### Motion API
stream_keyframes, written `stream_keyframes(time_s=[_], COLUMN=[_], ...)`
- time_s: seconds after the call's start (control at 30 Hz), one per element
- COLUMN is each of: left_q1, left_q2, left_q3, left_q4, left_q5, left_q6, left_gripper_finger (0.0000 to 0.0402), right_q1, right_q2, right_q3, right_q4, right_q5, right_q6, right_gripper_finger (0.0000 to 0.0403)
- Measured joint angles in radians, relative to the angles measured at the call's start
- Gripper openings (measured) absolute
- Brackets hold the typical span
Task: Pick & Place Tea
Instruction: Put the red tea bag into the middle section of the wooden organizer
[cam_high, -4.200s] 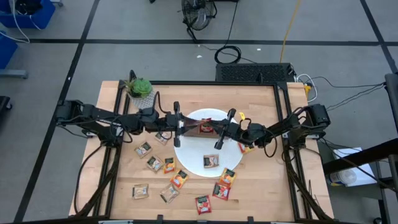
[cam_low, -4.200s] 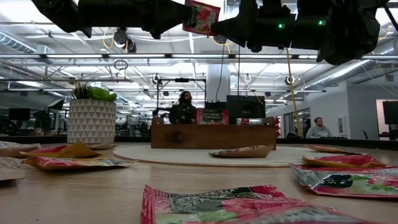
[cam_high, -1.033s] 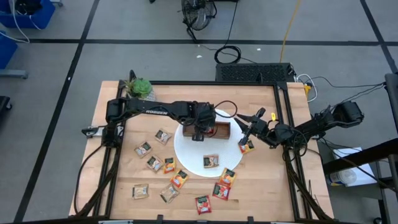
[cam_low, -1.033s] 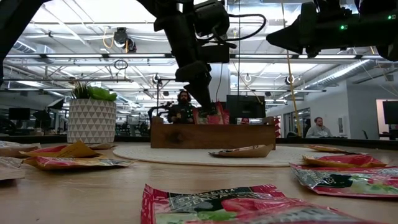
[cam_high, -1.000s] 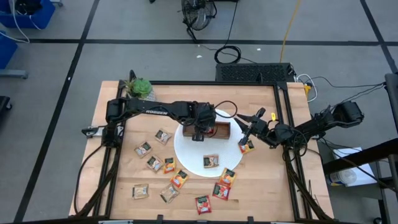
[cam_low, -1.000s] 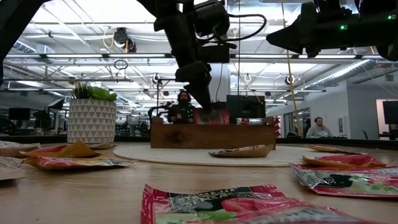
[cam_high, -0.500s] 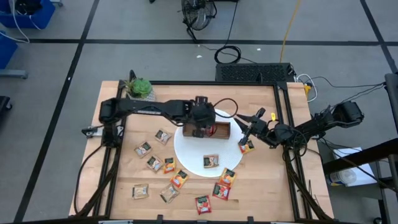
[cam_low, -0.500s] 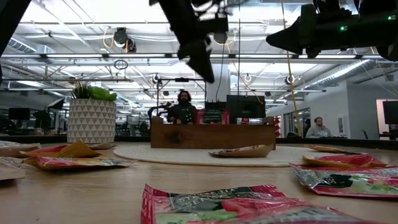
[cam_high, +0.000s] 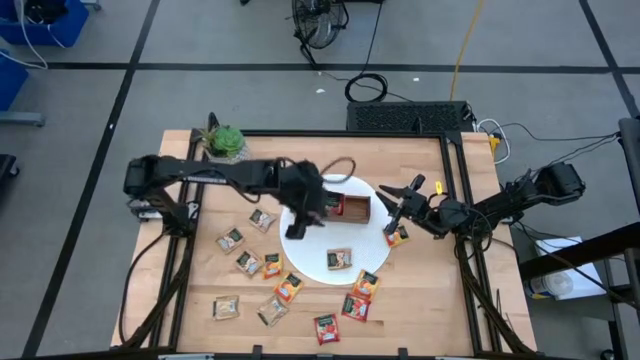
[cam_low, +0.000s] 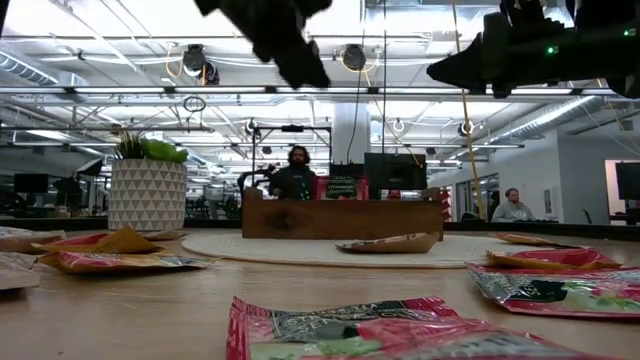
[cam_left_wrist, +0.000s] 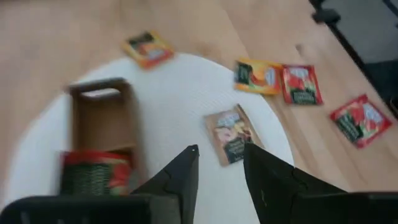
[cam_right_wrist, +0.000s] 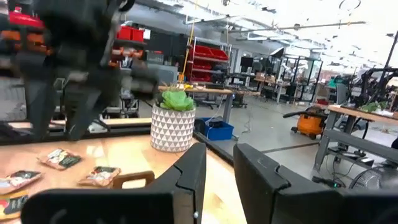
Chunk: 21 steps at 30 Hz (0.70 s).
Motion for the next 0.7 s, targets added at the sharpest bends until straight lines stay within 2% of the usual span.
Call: stream_keyframes(time_s=[0.13,0.27,0.37,0.47,0.7], left_q1=[-0.018,-0.052,-0.088,-0.102,-0.092], left_q2=[-0.002,-0.062,-0.146,-0.241,-0.487], left_q3=[-0.073,-0.107,-0.158,-0.264,-0.615], left_q4=[0.013,0.11,0.208,0.302,0.744], left_q5=[0.002,0.012,-0.098,-0.207,-0.25], left_q6=[0.003,-0.047,-0.026,-0.01,-0.088], left_gripper_finger=[0.0131,0.0131,0.0131,0.0131,0.0131], right_q1=[0.0,0.0,0.0,0.0,0.001], right_q2=[0.0,0.0,0.0,0.0,0.0], right_q3=[0.0,0.0,0.008,0.009,0.009], right_q4=[0.0,0.0,0.001,-0.001,0.011], right_q5=[-0.075,-0.236,-0.313,-0.391,-0.609], right_q6=[0.009,0.02,0.043,0.078,0.113], right_gripper_finger=[0.0073,0.0073,0.0073,0.0073,0.0073])
